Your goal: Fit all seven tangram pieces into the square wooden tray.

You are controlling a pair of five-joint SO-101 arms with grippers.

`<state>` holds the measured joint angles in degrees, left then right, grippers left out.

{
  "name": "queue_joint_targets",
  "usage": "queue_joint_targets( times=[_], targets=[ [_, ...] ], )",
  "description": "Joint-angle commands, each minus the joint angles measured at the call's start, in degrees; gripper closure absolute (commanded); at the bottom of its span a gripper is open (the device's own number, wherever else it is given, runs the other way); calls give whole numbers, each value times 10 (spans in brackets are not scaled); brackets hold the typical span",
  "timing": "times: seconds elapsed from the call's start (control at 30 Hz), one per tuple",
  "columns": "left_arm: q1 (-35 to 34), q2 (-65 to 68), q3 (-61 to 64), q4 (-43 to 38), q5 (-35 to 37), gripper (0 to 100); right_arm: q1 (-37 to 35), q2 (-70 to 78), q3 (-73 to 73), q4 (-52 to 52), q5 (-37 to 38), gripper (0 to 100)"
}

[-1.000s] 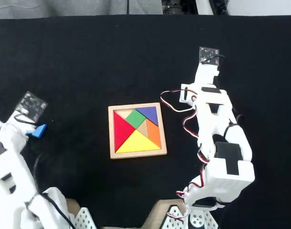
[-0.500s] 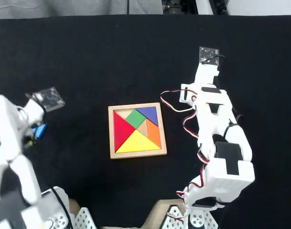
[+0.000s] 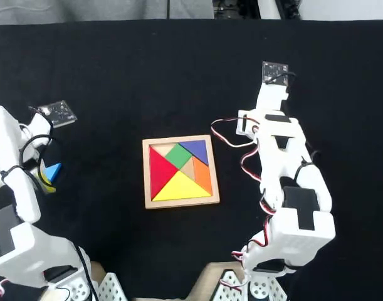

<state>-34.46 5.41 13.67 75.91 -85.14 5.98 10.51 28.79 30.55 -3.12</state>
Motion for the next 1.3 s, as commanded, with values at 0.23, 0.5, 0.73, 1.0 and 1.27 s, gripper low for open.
queue_joint_targets(
  times=[0.23, 0.5, 0.73, 1.0, 1.27],
  targets=[
    [2, 38, 39, -131, -180, 700, -21, -5, -22, -12, 7, 986],
    [3, 69, 34, -135, -234, 704, -21, -5, -22, -12, 7, 986],
    [7, 124, -15, -130, -234, 705, -21, -5, -22, -12, 7, 986],
    [12, 136, -16, -128, -230, 816, -22, -5, -22, -12, 7, 986],
    [18, 137, -62, -58, -230, 851, -22, -5, -22, -12, 7, 986]
  ],
)
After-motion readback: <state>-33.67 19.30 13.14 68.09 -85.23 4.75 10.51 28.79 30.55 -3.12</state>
